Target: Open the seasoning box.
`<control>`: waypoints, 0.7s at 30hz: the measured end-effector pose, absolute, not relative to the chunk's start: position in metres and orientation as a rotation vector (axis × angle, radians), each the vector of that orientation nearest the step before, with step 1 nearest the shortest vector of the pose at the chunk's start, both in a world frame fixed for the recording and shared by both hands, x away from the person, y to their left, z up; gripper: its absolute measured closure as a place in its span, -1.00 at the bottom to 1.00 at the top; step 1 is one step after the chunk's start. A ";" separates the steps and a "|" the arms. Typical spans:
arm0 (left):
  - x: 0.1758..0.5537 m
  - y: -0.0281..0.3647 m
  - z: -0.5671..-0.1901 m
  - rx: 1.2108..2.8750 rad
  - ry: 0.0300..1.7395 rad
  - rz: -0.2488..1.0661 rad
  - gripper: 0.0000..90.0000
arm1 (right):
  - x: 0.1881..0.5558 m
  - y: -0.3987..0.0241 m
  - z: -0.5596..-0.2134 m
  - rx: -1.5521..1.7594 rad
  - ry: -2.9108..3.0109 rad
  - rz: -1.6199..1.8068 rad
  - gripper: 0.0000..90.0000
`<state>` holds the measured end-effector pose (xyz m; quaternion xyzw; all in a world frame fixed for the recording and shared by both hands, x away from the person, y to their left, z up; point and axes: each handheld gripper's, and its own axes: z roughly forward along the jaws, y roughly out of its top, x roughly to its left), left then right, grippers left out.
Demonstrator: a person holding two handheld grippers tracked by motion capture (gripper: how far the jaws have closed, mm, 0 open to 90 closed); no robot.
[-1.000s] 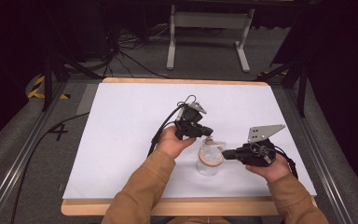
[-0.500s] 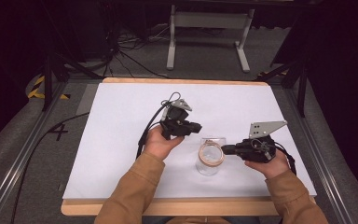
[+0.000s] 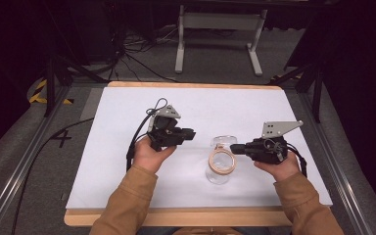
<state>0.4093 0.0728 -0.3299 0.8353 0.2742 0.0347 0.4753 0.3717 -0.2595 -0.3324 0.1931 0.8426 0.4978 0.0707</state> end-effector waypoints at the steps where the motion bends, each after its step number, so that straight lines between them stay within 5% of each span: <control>1: 0.408 0.076 -0.330 2.050 0.676 0.091 0.77 | 0.372 -0.259 -0.332 0.579 2.530 1.500 0.99; 21: 0.400 0.127 -0.334 2.040 0.798 0.136 0.65 | 0.385 -0.260 -0.336 0.764 2.330 1.541 0.99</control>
